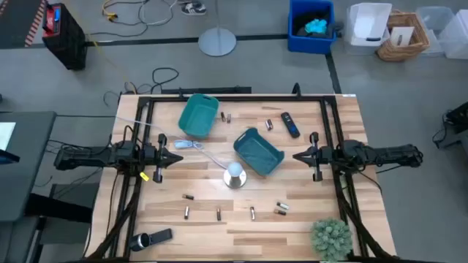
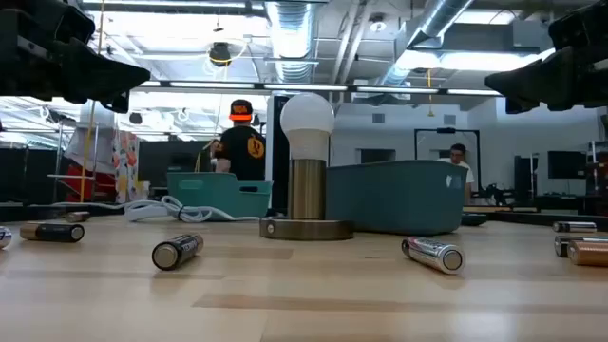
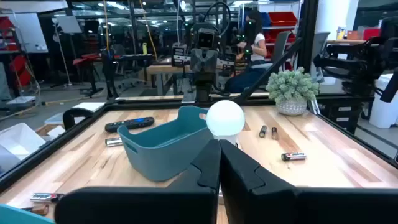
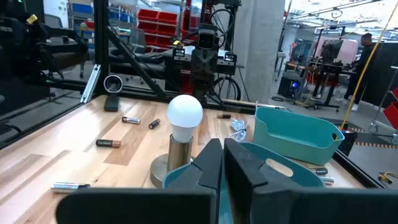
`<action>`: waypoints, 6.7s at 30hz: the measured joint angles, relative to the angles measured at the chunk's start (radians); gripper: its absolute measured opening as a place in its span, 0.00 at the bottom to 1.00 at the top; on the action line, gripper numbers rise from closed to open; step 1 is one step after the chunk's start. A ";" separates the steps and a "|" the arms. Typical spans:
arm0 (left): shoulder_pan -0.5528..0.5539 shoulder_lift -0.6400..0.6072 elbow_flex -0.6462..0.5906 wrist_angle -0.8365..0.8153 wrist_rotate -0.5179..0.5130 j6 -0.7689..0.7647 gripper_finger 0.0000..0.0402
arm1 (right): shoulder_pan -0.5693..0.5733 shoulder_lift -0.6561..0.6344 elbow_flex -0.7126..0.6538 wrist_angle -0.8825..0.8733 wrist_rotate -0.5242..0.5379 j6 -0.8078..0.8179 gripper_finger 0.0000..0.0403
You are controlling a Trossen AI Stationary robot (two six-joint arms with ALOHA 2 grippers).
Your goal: Sort batteries
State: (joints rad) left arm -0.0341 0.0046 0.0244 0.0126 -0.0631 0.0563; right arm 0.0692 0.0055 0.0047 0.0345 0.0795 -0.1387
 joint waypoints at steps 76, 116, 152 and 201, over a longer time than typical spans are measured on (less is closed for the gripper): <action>0.002 0.013 0.001 0.591 -0.266 0.109 0.00 | -0.318 0.044 0.168 0.146 0.211 0.202 0.09; 0.250 0.729 0.323 0.476 -0.016 -0.171 0.01 | -0.248 1.092 0.807 -1.187 0.208 0.406 0.53; 0.286 0.714 0.323 0.456 0.095 -0.096 0.28 | -0.294 1.590 0.728 -1.194 0.131 0.381 0.61; 0.286 0.714 0.322 0.445 0.095 -0.102 0.28 | -0.384 1.665 0.728 -1.108 0.013 0.375 0.20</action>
State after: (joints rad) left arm 0.2516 0.7189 0.3466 0.4580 0.0319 -0.0460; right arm -0.3145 1.6707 0.7330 -1.0736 0.0925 0.2361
